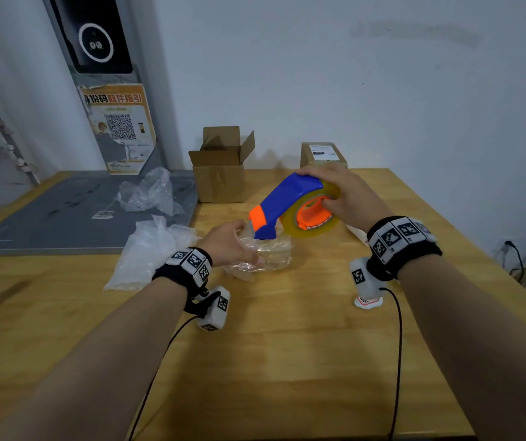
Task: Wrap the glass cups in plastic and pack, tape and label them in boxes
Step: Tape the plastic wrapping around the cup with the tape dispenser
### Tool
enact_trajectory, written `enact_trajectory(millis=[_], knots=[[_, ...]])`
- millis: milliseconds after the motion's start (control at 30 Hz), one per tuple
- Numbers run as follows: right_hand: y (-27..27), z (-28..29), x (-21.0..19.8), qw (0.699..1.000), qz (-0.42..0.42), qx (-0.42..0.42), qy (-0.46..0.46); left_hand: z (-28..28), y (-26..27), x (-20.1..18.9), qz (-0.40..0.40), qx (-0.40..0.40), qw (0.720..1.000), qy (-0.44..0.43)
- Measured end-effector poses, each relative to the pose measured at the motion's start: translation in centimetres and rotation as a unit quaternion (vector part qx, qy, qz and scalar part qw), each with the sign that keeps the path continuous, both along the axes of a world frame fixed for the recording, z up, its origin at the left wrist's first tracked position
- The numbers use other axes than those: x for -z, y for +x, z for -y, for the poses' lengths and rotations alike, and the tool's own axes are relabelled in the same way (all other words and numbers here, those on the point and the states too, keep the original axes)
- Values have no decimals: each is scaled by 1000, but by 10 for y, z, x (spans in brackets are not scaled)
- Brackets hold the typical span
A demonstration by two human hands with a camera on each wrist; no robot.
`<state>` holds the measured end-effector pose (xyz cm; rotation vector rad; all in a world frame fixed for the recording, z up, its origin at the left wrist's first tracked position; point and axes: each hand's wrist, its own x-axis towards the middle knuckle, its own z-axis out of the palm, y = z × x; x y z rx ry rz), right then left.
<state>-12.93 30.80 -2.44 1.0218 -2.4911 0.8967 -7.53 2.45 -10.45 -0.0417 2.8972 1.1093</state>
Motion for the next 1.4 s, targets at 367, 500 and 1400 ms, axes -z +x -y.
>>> enact_trajectory(millis=[367,500,1400], knots=[[-17,-38,-25,972,-89,169,-140,35,28,-13,-23,-27,972,234],[-16,-43,-12,965,-65,170,-188,31,31,-22,-33,-23,939,341],[30,48,5,958,90,122,-245,-5,7,-54,-34,-148,877,457]])
